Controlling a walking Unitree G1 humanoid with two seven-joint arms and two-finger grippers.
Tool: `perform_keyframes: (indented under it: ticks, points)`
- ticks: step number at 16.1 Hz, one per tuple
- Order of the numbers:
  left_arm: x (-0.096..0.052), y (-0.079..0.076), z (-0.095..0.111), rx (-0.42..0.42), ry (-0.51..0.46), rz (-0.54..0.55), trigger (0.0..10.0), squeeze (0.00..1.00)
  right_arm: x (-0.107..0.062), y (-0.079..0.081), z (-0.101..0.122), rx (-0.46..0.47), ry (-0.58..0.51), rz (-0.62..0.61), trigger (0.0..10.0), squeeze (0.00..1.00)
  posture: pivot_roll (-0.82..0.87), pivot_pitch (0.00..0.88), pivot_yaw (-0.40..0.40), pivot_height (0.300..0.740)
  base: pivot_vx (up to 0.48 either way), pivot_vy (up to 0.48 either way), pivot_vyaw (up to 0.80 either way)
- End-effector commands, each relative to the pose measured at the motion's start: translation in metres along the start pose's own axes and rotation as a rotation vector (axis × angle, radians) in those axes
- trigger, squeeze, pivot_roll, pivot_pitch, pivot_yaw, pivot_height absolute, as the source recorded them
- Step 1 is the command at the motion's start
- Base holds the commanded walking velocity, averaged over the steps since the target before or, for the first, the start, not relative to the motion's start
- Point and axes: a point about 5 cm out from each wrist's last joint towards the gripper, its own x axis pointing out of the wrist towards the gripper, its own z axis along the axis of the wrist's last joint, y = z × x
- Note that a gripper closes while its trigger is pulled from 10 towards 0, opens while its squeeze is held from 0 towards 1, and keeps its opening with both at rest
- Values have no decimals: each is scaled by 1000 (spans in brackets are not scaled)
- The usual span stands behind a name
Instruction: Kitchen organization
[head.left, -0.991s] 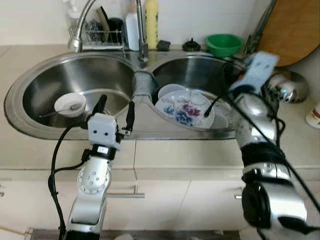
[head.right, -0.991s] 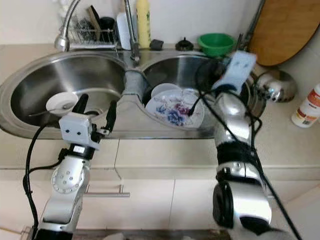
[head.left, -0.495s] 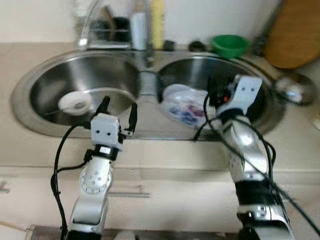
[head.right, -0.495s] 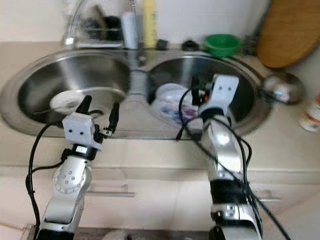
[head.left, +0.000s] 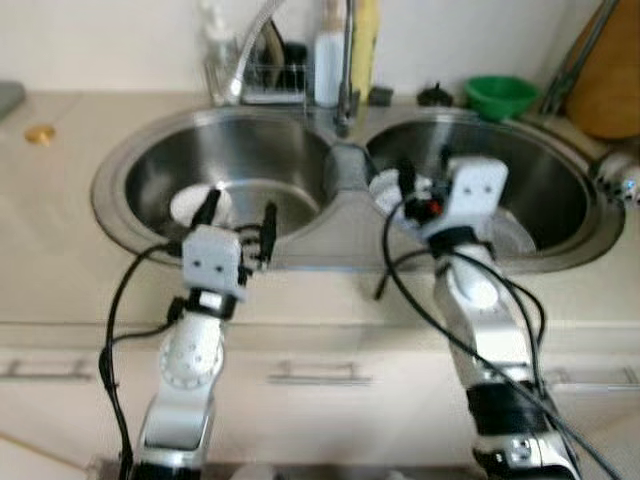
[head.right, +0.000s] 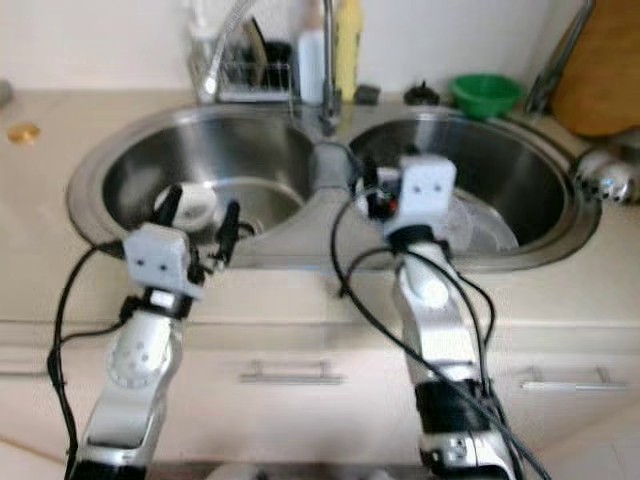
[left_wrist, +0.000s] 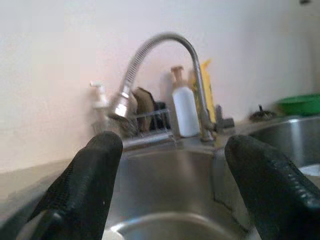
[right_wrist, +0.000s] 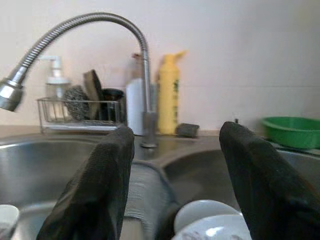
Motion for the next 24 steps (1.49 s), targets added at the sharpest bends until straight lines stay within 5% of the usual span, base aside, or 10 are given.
perform_keyframes:
  ticks: [1,11,24]
  points:
    - [0,6,2,29,-12,6,10000,0,0,10,9,-9,-48,30,10000,0,73,13,-23,740,0,480,0]
    - [0,6,5,44,-36,7,10000,0,-29,-7,4,-200,-78,69,10000,0,57,26,-22,740,0,327,0]
    - [2,1,6,78,-48,-21,10000,0,-39,-12,5,-232,-113,37,10000,0,50,33,-19,740,0,0,-778]
